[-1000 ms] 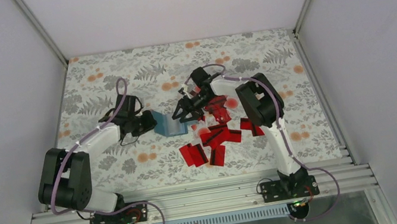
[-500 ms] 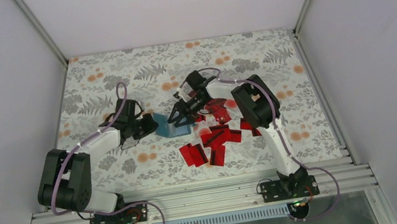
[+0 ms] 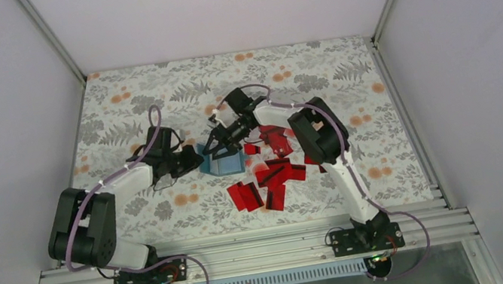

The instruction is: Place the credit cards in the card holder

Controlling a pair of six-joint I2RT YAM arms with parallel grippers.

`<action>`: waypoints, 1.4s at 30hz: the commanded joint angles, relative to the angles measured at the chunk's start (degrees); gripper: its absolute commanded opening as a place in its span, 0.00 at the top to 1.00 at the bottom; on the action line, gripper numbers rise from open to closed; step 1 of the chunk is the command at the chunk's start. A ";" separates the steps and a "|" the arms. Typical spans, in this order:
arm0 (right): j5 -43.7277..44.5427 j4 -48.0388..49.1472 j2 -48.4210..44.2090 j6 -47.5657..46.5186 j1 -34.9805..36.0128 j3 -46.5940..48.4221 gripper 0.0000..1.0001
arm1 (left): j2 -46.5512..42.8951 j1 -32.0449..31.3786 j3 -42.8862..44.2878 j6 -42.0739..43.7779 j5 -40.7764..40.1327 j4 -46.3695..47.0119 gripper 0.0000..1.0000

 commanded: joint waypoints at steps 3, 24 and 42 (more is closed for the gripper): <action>-1.21 1.80 3.41 1.57 1.27 3.10 0.48 | 2.50 1.64 -2.77 0.20 6.16 3.82 0.98; 1.44 6.06 12.30 3.03 1.36 7.11 0.49 | -3.40 9.37 1.71 9.46 3.48 -9.97 0.47; 5.19 -1.45 10.97 0.47 1.28 12.98 0.50 | 0.31 1.85 0.06 15.98 13.66 1.97 0.62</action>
